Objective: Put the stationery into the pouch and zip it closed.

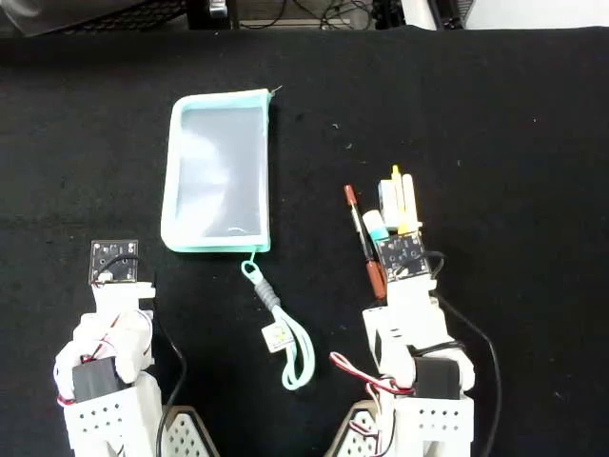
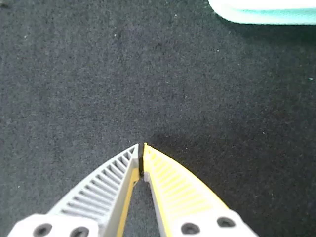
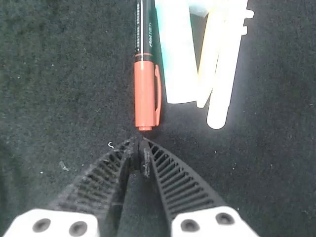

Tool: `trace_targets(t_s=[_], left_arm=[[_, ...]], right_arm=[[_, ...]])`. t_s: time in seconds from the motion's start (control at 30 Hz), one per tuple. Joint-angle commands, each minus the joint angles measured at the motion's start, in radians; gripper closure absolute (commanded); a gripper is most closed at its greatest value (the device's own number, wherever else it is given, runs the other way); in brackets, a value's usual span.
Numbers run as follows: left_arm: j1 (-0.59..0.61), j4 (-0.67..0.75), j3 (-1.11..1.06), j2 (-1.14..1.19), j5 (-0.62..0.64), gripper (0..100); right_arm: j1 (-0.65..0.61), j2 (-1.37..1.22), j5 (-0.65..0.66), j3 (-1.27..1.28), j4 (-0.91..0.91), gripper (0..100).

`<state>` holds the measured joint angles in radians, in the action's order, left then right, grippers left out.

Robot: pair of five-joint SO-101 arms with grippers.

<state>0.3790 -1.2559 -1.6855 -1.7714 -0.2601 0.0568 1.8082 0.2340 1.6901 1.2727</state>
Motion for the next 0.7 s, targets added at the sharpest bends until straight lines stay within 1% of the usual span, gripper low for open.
trace_targets(t_s=[0.0,0.67], left_arm=[[-0.007,0.005,-0.016,-0.005,-0.005,97],[-0.007,0.005,-0.016,-0.005,-0.005,97]], right_arm=[[-0.011,0.025,0.005,-0.002,0.003,98.2],[-0.011,0.025,0.005,-0.002,0.003,98.2]])
